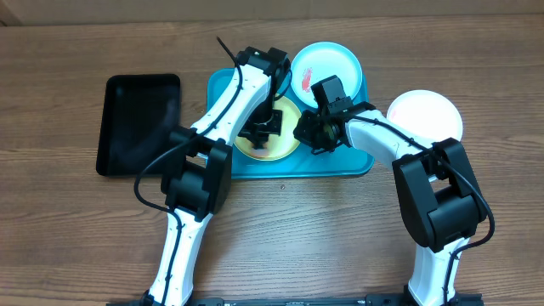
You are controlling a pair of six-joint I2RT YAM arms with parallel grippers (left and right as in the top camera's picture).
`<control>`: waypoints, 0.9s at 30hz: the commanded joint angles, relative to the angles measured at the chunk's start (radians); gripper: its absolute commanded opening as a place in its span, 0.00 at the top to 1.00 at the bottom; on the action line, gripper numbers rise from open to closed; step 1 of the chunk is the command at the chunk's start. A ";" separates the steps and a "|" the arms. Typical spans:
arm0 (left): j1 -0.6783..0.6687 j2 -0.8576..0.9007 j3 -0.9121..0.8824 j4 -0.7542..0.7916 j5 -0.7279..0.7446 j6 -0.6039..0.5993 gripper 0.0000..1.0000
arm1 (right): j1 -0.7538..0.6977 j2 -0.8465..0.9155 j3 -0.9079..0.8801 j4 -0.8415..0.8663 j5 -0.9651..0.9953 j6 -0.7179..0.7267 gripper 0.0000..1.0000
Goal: Clean dirty plates on tray and stack at the side
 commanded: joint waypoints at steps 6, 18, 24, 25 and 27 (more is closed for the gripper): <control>-0.024 0.024 0.011 0.213 -0.072 -0.043 0.96 | -0.004 0.023 0.006 0.002 0.000 -0.002 0.96; -0.025 0.024 -0.050 0.127 -0.436 -0.351 0.96 | -0.004 0.023 0.006 0.002 0.000 -0.006 0.96; -0.025 0.024 -0.185 0.079 -0.168 -0.209 0.96 | -0.004 0.023 0.006 0.003 0.000 -0.006 0.96; -0.025 0.024 -0.196 0.088 -0.137 -0.183 0.96 | -0.004 0.023 0.006 0.003 0.000 -0.006 0.96; -0.022 0.024 -0.200 0.109 -0.071 -0.119 0.96 | -0.004 0.023 0.006 0.003 0.000 -0.006 0.96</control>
